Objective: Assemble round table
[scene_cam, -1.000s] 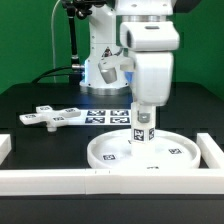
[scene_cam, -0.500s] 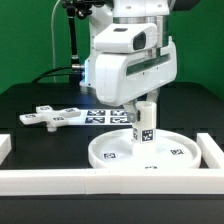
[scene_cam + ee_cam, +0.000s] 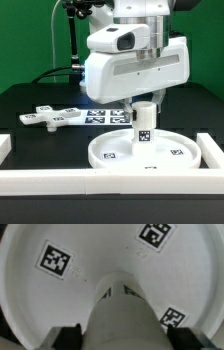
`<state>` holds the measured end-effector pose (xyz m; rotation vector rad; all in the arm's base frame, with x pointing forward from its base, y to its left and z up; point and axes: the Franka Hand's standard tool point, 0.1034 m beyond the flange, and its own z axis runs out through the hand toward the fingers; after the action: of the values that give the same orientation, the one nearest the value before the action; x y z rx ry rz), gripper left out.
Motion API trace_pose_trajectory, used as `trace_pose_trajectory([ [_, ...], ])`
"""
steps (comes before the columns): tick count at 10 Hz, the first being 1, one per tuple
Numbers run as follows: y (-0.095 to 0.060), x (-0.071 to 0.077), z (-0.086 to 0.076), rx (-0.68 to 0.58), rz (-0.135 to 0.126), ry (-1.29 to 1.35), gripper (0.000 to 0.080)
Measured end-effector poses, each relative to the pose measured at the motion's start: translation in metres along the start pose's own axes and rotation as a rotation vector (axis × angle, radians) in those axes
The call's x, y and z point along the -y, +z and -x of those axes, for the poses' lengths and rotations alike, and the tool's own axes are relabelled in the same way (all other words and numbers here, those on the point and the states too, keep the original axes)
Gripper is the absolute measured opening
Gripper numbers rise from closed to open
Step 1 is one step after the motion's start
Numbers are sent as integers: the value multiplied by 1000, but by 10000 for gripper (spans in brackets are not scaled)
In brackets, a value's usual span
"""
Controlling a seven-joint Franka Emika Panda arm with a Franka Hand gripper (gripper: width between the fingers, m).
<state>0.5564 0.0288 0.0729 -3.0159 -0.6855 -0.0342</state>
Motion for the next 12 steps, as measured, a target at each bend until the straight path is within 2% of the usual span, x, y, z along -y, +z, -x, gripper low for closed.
trace_pose_trajectory([
  [1,0,2,-1,-33,-3,187,409],
  [5,0,5,-3,-58,-22,637,409],
  [10,0,5,-4,-56,-39,921,409],
  [11,0,6,-4,-58,-48,998,409],
  [12,0,6,-5,-57,-69,1153,409],
])
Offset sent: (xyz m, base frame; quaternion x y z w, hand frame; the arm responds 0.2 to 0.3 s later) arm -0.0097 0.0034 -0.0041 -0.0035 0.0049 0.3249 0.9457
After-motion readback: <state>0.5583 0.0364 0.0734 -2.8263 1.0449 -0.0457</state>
